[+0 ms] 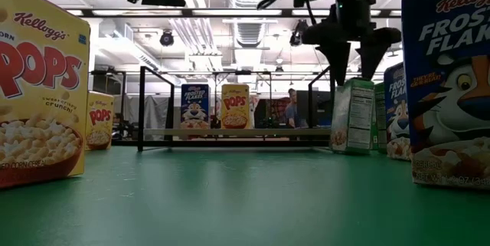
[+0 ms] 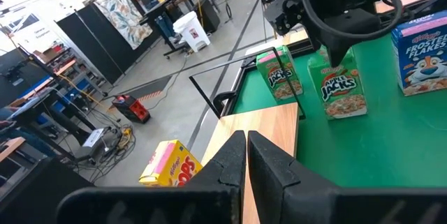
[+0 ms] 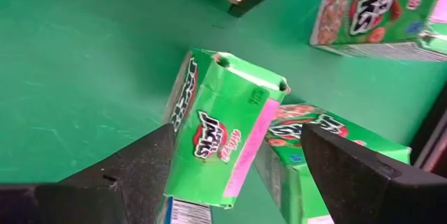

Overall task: Stack cereal on shelf
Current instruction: Put the bottom left green cereal box on the shelf

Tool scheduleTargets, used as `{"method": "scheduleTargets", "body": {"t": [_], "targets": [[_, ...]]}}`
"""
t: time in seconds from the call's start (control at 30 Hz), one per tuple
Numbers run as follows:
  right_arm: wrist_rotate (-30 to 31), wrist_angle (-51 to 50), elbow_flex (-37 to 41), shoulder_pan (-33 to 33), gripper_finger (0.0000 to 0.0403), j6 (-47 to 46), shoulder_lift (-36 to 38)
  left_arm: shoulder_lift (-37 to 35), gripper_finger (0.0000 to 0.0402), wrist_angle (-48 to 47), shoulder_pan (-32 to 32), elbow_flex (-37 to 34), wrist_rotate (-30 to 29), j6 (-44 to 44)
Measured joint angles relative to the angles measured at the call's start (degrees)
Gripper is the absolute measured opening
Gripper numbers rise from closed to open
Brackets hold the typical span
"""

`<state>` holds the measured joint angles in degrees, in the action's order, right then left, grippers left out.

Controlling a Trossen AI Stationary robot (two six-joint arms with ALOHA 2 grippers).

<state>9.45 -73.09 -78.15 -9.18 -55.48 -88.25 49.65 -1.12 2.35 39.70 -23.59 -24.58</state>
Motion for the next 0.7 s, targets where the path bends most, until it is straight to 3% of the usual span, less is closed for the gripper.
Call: {"method": "scheduleTargets", "body": {"t": [0.5, 0.7], "targets": [[-0.4, 8.0, 3.8, 0.0, 0.0274, 1.4, 0.0, 0.0, 0.0000, 0.0, 0.0, 0.0, 0.0, 0.0], [-1.2, 8.5, 3.6, 0.0, 0.0234, 1.5, 0.0, 0.0, 0.0000, 0.0, 0.0, 0.0, 0.0, 0.0]]}}
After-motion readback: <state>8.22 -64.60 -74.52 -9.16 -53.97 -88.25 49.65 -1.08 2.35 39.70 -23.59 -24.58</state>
